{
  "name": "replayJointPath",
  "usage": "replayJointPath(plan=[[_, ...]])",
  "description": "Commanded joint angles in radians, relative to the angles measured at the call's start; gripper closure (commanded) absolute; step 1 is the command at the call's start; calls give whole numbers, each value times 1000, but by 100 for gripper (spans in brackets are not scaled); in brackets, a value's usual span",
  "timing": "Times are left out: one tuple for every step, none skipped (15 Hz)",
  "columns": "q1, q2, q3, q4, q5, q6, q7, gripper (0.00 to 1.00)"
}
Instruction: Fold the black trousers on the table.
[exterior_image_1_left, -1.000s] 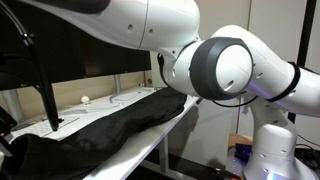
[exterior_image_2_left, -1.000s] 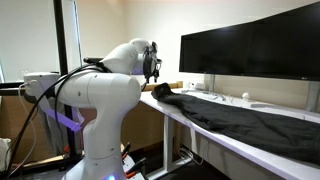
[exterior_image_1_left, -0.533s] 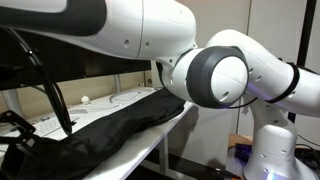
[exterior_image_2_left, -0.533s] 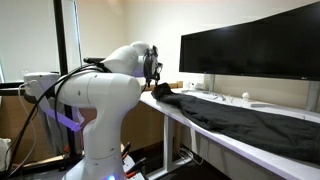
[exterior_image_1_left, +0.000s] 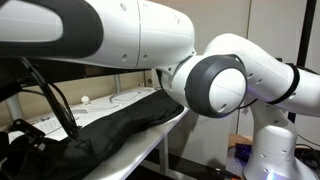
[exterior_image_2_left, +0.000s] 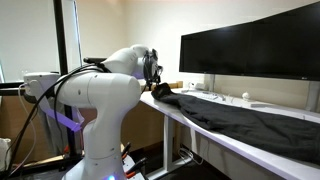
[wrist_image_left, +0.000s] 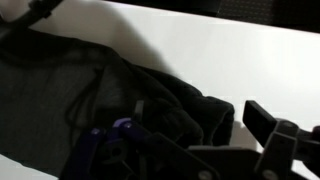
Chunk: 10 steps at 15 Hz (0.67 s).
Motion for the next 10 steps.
replayJointPath(plan=[[33,9,-48,4,-49,-12,-14,0],[40,12,-61,6,-62,-12,-14,0],[46,15,-71,8,-75,-9,-12,0],[52,17,-81,9,-86,-7,-11,0],[58,18,-91,9,-99,-3,-9,0],[65,18,-103,7,-116,-5,-14,0],[72,20,-115,7,-133,-5,-19,0],[76,21,-123,8,-144,-8,-16,0],[81,23,-134,5,-159,-14,-18,0],[86,24,-144,3,-172,-20,-24,25]])
